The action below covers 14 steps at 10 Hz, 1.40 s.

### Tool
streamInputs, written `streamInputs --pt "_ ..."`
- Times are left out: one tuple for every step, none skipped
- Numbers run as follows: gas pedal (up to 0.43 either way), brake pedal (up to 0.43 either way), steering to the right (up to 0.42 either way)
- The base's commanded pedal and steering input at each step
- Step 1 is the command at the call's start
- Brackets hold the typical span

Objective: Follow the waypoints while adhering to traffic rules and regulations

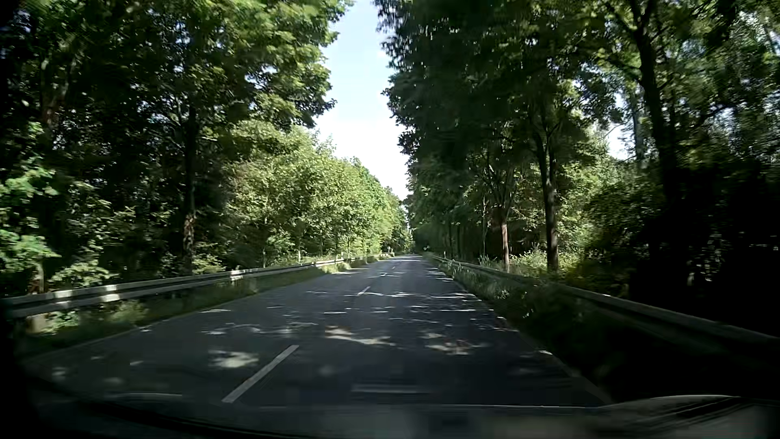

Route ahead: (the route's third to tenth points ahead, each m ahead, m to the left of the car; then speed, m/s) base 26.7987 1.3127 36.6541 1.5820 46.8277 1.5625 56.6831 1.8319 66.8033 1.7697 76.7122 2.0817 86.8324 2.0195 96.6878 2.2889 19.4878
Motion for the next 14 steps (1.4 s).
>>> streamInputs --pt "0.079 0.03 0.001" --pt "0.079 0.03 0.0" --pt "0.079 0.03 0.0" --pt "0.079 0.03 0.0" --pt "0.079 0.03 0.0" --pt "0.079 0.03 0.0" --pt "0.079 0.03 0.0" --pt "0.079 0.03 0.0" --pt "0.079 0.03 0.0" --pt "0.079 0.03 0.0" --pt "0.079 0.03 0.0" --pt "0.079 0.03 0.0" --pt "0.079 0.03 0.0" --pt "0.079 0.03 0.0"
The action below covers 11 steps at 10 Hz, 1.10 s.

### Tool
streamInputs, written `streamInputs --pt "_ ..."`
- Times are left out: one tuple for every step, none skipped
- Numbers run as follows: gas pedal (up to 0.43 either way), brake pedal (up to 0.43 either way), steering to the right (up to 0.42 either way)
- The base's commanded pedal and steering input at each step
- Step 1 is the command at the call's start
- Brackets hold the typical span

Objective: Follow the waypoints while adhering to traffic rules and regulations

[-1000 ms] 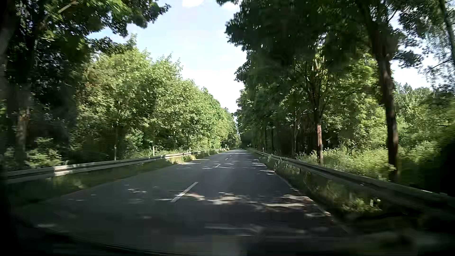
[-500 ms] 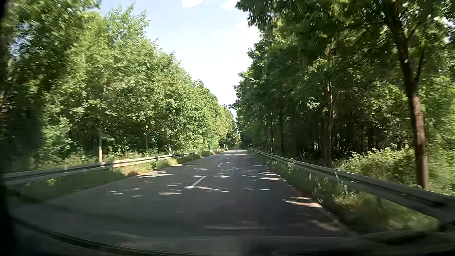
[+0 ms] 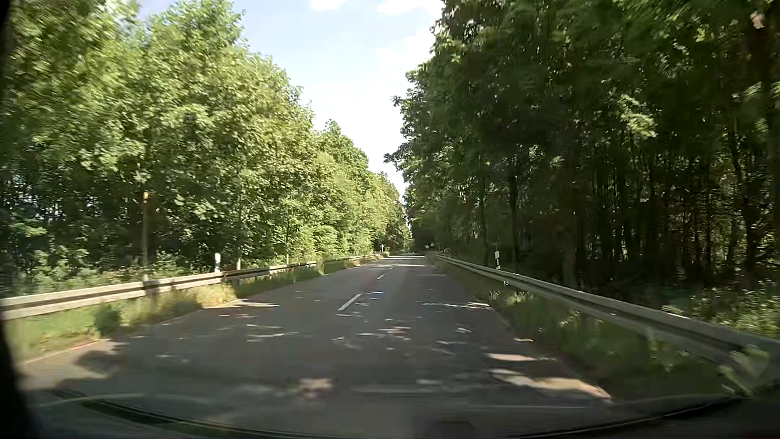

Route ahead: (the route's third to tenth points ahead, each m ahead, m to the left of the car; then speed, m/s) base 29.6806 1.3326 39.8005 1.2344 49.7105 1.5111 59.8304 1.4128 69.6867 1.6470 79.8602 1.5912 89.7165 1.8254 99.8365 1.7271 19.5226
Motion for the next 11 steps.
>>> streamInputs --pt "0.079 0.03 0.0" --pt "0.079 0.03 0.0" --pt "0.079 0.037 0.0" --pt "0.079 0.03 0.0" --pt "0.079 0.03 0.0" --pt "0.079 0.03 0.0" --pt "0.079 0.037 0.0" --pt "0.079 0.03 0.0" --pt "0.079 0.03 0.0" --pt "0.079 0.03 0.0" --pt "0.079 0.03 0.0"
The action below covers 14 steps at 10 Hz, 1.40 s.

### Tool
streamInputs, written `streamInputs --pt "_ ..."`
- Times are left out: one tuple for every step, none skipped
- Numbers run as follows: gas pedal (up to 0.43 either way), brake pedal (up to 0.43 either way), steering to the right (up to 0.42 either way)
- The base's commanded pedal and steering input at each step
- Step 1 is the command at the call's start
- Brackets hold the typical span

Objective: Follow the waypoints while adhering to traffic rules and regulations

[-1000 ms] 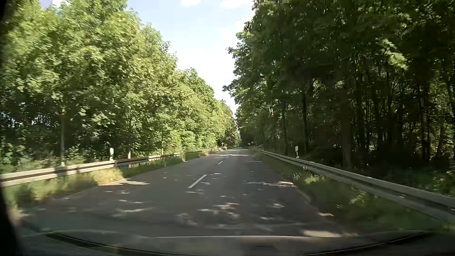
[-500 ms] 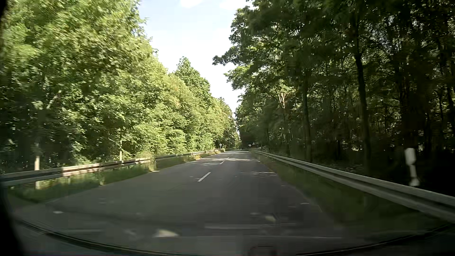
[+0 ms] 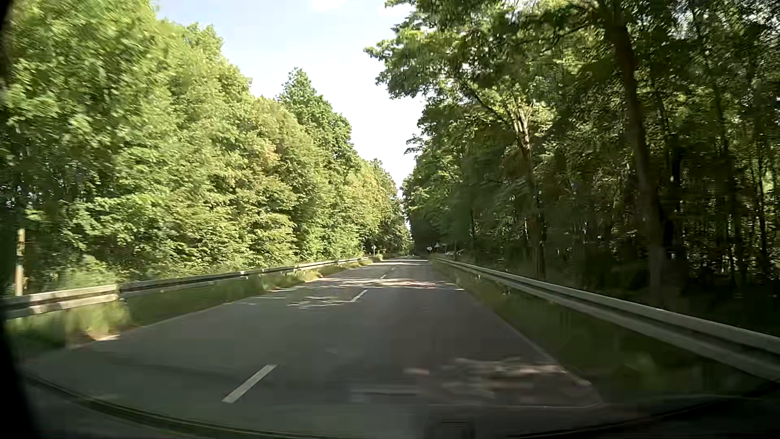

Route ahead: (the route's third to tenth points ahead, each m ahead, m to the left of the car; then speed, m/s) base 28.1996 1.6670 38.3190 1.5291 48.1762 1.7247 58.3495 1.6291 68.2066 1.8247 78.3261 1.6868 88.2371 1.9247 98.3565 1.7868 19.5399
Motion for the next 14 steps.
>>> streamInputs --pt "0.079 0.03 0.0" --pt "0.079 0.03 0.0" --pt "0.079 0.03 0.0" --pt "0.079 0.03 0.0" --pt "0.079 0.03 0.0" --pt "0.079 0.03 0.0" --pt "0.079 0.03 0.0" --pt "0.079 0.03 0.0" --pt "0.079 0.03 0.0" --pt "0.079 0.03 0.0" --pt "0.079 0.03 0.0" --pt "0.079 0.03 0.0" --pt "0.079 0.03 0.0" --pt "0.079 0.03 0.0"
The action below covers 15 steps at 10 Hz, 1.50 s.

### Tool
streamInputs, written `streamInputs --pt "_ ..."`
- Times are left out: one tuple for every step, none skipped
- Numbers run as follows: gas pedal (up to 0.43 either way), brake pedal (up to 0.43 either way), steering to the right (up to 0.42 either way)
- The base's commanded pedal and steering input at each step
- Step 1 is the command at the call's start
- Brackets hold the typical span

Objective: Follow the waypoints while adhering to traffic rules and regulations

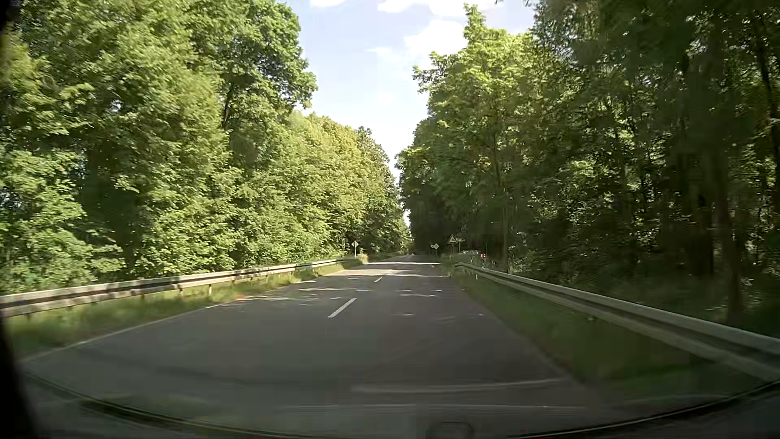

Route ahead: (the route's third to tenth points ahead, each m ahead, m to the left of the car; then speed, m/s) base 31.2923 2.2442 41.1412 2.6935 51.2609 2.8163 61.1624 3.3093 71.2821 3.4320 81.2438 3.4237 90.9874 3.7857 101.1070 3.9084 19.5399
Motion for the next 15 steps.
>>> streamInputs --pt "0.079 0.03 0.0" --pt "0.079 0.03 0.0" --pt "0.079 0.03 0.0" --pt "0.079 0.03 0.0" --pt "0.079 0.03 0.0" --pt "0.079 0.037 0.0" --pt "0.079 0.03 0.0" --pt "0.079 0.03 0.0" --pt "0.079 0.03 0.0" --pt "0.079 0.03 0.0" --pt "0.079 0.03 0.0" --pt "0.079 0.03 0.0" --pt "0.079 0.03 0.0" --pt "0.079 0.03 0.0" --pt "0.079 0.03 0.0"
